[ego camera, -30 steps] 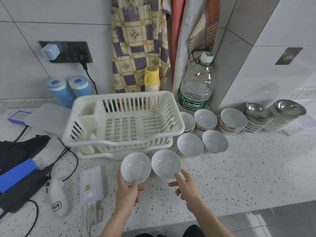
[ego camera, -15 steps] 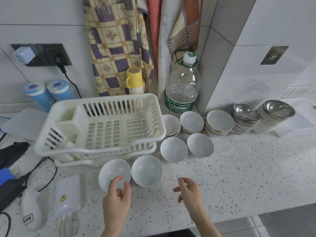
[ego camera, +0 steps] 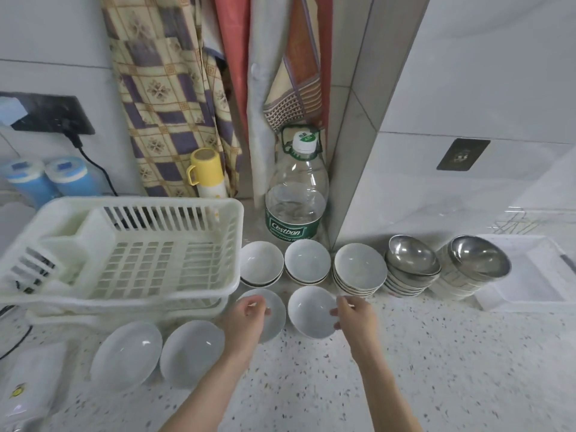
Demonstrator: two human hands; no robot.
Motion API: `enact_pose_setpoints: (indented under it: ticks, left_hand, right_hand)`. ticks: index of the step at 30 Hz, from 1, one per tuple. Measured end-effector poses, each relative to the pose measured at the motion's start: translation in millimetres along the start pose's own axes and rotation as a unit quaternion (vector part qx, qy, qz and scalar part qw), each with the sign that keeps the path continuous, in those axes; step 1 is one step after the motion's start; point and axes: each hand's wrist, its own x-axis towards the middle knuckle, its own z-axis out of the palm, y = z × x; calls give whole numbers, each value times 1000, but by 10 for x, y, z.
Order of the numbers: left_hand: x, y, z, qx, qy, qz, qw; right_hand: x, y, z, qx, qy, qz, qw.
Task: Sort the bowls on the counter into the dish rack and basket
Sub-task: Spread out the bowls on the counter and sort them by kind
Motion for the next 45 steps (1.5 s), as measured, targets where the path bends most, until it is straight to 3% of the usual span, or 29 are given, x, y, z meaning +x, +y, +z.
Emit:
enact_pose_setpoints:
  ticks: [7,15,24,39,45]
  left_hand:
    - [372,203,294,-72,42,-88,993]
    - [705,308,396,-84,82,-166,979]
    - [719,296,370,-7,70,-94,993]
    - [730,227,361,-85,72,-111,988]
    - [716,279,384,-147,68,-141,977]
  right_hand:
    - [590,-200,333,-27,-111,77,990]
    - [820,-228,637,23,-70,111,991]
    - [953,-182,747,28,-32,135,990]
    - [713,-271,867,58,55,68,995]
    - [578,-343,786,61,97,-35,993]
